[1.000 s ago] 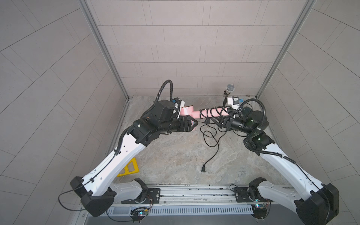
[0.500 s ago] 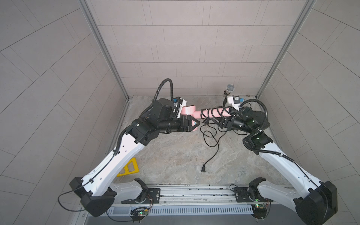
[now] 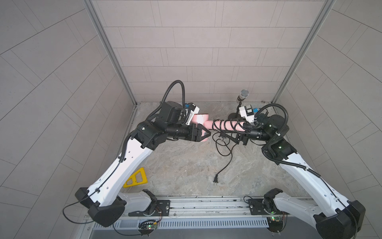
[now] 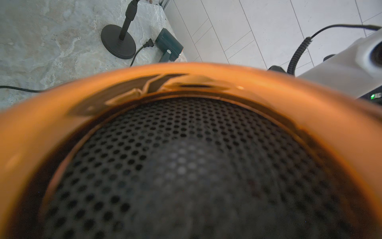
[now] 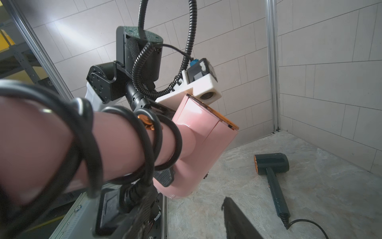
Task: Wrap the cord around the hair dryer
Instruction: Wrap the power cord around the hair dryer.
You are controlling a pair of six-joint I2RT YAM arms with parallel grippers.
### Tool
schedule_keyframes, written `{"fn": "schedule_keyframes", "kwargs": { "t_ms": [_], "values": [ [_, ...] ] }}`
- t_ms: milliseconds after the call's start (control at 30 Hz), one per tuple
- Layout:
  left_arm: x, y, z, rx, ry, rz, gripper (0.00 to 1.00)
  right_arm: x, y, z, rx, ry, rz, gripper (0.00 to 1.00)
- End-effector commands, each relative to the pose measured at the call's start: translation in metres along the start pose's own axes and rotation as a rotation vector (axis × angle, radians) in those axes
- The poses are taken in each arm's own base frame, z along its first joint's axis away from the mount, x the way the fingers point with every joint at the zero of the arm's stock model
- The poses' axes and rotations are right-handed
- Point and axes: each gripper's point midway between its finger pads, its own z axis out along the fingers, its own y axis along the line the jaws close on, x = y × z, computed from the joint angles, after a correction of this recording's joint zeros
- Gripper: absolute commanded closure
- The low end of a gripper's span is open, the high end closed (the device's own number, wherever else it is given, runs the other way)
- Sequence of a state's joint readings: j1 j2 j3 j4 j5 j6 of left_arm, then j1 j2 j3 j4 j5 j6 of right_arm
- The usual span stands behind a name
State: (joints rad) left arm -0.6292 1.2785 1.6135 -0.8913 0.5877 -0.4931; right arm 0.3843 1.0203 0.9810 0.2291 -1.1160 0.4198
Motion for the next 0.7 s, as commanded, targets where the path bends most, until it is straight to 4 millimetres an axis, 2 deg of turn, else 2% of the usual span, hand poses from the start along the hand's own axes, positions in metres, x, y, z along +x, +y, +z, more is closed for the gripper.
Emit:
{"fn": "schedule_keyframes", "kwargs": {
  "t_ms": [0, 400, 567, 667],
  "values": [
    [-0.017, -0.007, -0.013, -0.003, -0.05, 0.068, 1.0, 0.013, 0.026, -0.006, -0.079, 0.086, -0.105, 0.41],
    [-0.015, -0.015, -0.03, -0.021, -0.006, 0.125, 1.0, 0.027, -0.003, -0.016, 0.022, 0.107, -0.073, 0.37],
    [-0.012, -0.016, -0.034, -0.031, 0.013, 0.141, 1.0, 0.039, -0.023, -0.021, 0.14, 0.182, -0.075, 0.37],
    [-0.01, -0.014, -0.035, -0.042, 0.025, 0.146, 1.0, 0.044, -0.025, -0.023, 0.166, 0.202, -0.091, 0.37]
  ]
}}
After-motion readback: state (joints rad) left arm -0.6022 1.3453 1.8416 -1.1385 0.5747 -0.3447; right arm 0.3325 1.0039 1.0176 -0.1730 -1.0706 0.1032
